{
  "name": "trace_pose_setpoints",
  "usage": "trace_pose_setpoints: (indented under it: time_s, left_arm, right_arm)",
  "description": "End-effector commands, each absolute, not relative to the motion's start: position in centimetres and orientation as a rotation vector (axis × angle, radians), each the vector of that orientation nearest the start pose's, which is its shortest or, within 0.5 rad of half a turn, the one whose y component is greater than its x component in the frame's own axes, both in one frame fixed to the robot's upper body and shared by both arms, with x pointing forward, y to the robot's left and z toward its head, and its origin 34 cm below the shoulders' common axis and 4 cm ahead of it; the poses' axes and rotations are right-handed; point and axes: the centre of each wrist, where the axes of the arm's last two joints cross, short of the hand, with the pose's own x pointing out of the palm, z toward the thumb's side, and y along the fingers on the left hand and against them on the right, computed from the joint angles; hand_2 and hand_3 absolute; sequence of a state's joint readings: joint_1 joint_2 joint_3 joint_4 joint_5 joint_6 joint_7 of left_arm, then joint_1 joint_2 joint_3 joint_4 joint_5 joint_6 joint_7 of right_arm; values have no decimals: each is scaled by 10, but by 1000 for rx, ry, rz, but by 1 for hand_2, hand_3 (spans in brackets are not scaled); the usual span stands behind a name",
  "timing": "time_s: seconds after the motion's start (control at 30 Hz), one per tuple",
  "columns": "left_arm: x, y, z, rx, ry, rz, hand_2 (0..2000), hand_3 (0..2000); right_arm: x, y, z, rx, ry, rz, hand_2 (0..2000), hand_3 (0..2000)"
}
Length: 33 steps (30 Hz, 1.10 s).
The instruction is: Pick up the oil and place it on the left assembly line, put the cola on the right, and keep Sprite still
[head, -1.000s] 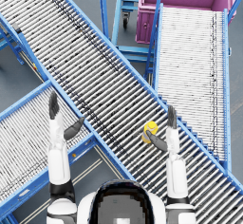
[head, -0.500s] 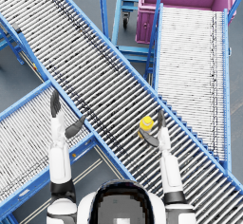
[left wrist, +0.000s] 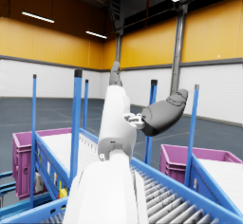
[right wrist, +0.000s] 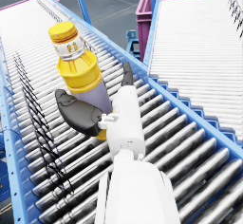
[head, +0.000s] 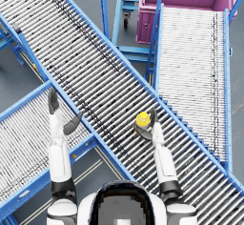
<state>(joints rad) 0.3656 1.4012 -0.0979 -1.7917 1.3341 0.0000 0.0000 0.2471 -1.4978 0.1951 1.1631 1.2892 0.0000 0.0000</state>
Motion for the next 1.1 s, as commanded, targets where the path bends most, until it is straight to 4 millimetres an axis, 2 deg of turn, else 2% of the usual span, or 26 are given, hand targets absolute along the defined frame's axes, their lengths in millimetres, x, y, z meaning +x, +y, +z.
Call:
trace_pose_setpoints:
  time_s: [0.03,0.27,0.3,0.33,0.4,0.47,0.5,0.6,0.63,0.67,0.7,0.73,0.83,0.9,0.93,0.97,1.0,1.03,1.1]
  left_arm:
    - [270,244,263,410,-516,-1455,0,0]
    - [269,247,260,397,-512,-1444,0,0]
    - [269,247,260,396,-512,-1443,0,0]
    - [271,248,265,410,-524,-1437,0,0]
    - [270,247,261,398,-516,-1441,0,0]
    - [266,243,260,400,-517,-1454,0,0]
    - [266,243,260,401,-519,-1453,0,0]
    - [261,234,259,404,-522,-1485,0,0]
    - [257,212,254,398,-511,-1575,0,0]
    - [257,208,253,396,-508,-1592,0,0]
    - [257,205,253,395,-509,-1603,0,0]
    - [256,201,254,399,-514,-1618,0,0]
    - [254,188,249,386,-504,-1668,0,0]
    - [252,175,239,361,-477,-1726,0,0]
    - [253,169,239,358,-479,-1747,0,0]
    - [256,165,242,357,-488,-1756,0,0]
    - [258,160,239,345,-482,-1773,0,0]
    - [261,155,236,331,-472,-1789,0,0]
    - [263,145,231,312,-457,-1825,0,0]
  right_arm:
    - [298,-144,68,261,31,1737,0,0]
    - [312,-132,70,273,50,1762,0,0]
    - [313,-132,69,277,55,1759,1361,327]
    - [313,-133,69,268,56,1818,2000,653]
    - [313,-133,73,238,51,1925,2000,1307]
    - [315,-133,81,218,21,1903,2000,1960]
    - [315,-134,85,215,5,1869,2000,2000]
    - [317,-131,140,86,-185,1827,2000,2000]
    - [316,-129,194,-48,-367,1834,2000,2000]
    - [315,-128,204,-78,-403,1858,2000,2000]
    - [314,-130,210,-261,-267,1988,2000,2000]
    - [313,-128,219,-162,-423,1904,2000,2000]
    - [310,-124,243,-230,-506,1936,2000,2000]
    - [307,-114,260,-327,-506,2001,2000,2000]
    - [303,-109,266,-304,-574,1986,2000,2000]
    - [301,-108,267,-702,-185,2214,2000,2000]
    - [296,-102,277,-435,-531,2079,2000,2000]
    - [293,-98,285,-463,-559,2084,2000,2000]
    - [289,-90,288,-467,-570,2096,2000,2000]
